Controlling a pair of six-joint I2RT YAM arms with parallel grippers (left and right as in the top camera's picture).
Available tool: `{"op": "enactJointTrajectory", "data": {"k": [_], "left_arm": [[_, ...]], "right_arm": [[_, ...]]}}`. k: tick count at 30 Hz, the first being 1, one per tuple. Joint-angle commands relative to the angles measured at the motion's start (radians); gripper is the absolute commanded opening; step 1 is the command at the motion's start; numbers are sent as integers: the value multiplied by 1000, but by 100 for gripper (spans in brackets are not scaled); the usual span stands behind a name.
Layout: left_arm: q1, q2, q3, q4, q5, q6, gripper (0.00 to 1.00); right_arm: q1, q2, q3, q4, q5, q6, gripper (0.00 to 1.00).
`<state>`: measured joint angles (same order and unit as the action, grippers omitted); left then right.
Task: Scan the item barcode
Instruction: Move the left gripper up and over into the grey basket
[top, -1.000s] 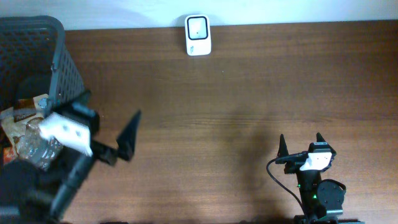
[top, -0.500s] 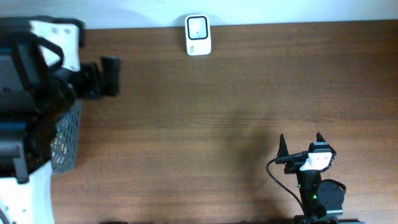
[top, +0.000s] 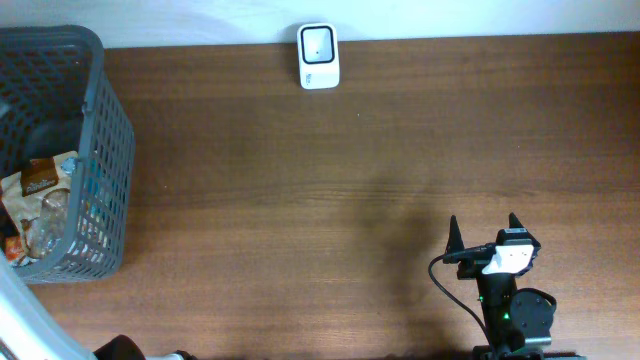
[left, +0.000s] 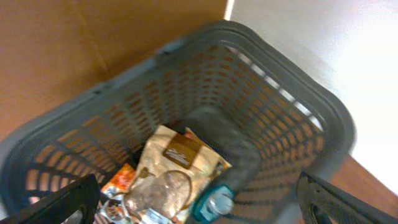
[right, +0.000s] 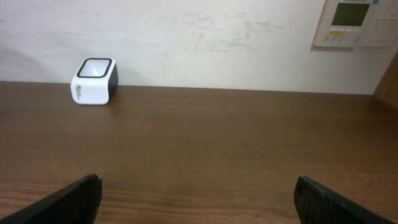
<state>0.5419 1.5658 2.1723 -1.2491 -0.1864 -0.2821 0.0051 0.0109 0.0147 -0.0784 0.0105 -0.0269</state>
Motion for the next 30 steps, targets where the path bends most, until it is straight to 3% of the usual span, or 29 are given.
{"op": "enactJointTrajectory", "data": {"k": [1, 9, 10, 12, 13, 17, 20, 30], "left_arm": [[51, 3, 19, 2, -13, -27, 99], [63, 148, 19, -26, -12, 7, 99], [63, 166, 19, -45, -12, 9, 96], [63, 206, 19, -74, 32, 85, 74], [63, 226, 19, -72, 88, 132, 71], [63, 288, 19, -67, 302, 293, 76], [63, 337, 19, -84, 309, 345, 82], [56, 486, 18, -178, 349, 407, 82]], "right_arm": [[-6, -8, -9, -3, 2, -2, 98], [-6, -8, -9, -3, 2, -2, 98], [-6, -8, -9, -3, 2, -2, 98], [-6, -8, -9, -3, 2, -2, 98], [-6, -8, -9, -3, 2, -2, 98], [-6, -8, -9, -3, 2, -2, 98], [-6, -8, -9, -3, 2, -2, 98], [-6, -8, -9, -3, 2, -2, 98]]}}
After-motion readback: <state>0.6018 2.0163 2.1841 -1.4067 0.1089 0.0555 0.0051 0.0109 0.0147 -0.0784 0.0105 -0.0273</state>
